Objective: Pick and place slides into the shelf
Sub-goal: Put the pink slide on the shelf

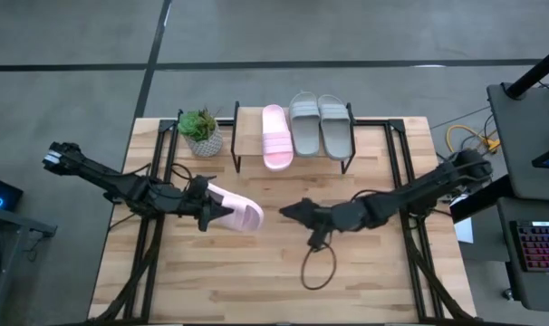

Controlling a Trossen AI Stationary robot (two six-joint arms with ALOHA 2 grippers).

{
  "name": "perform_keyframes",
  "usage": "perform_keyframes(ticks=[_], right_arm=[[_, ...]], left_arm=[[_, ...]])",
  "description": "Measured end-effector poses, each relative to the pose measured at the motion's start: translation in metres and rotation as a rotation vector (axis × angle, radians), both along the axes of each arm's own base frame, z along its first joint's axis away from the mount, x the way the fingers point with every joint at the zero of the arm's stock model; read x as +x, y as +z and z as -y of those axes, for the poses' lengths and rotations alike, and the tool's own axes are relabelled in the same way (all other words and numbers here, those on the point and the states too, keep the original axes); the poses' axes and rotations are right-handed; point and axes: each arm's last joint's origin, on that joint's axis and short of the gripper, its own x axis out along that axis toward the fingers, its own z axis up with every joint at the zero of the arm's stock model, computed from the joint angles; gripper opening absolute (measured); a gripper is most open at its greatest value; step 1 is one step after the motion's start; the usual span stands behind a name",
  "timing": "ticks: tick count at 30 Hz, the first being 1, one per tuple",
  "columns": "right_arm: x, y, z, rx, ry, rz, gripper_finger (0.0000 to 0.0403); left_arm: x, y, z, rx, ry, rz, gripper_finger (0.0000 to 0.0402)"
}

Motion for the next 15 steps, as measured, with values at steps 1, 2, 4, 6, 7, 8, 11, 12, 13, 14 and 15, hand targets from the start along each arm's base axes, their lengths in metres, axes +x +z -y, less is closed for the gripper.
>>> perform_keyframes(ticks=[1, 2, 4, 6, 7, 8, 11, 12, 13, 14, 15], right_arm=[[0.007, -0.001, -0.003, -0.024, -0.022, -0.002, 0.0197], [0.013, -0.002, -0.006, -0.048, -0.05, -0.006, 0.0198], [0.027, -0.003, -0.01, -0.091, -0.124, -0.01, 0.0198], [0.039, -0.004, -0.014, -0.132, -0.182, -0.025, 0.0198], [0.044, -0.006, -0.016, -0.152, -0.204, -0.042, 0.0198], [0.049, -0.007, -0.018, -0.166, -0.217, -0.057, 0.0198], [0.057, -0.013, -0.023, -0.203, -0.216, -0.119, 0.0197], [0.059, -0.014, -0.025, -0.203, -0.213, -0.12, 0.0195], [0.061, -0.014, -0.027, -0.204, -0.211, -0.121, 0.0193], [0.062, -0.015, -0.029, -0.204, -0.207, -0.121, 0.0191], [0.062, -0.014, -0.03, -0.203, -0.204, -0.118, 0.0188]], left_arm=[[0.0, 0.0, 0.0, -0.002, -0.001, 0.0, 0.0], [0.001, 0.0, 0.0, -0.003, -0.001, 0.003, 0.0], [0.001, 0.0, 0.0, -0.002, -0.003, 0.0, 0.0], [0.001, 0.0, 0.001, -0.004, -0.003, 0.004, 0.0], [0.001, 0.001, 0.001, -0.006, -0.004, 0.01, 0.0], [0.001, 0.001, 0.001, -0.006, -0.005, 0.009, 0.0], [0.001, 0.001, 0.001, -0.008, -0.007, 0.017, 0.0], [0.001, 0.002, 0.001, -0.008, -0.008, 0.019, 0.0], [0.0, 0.001, 0.0, -0.007, -0.008, 0.015, 0.0], [0.0, 0.002, 0.0, -0.008, -0.008, 0.019, 0.0], [0.001, 0.003, 0.0, -0.01, -0.009, 0.026, 0.0]])
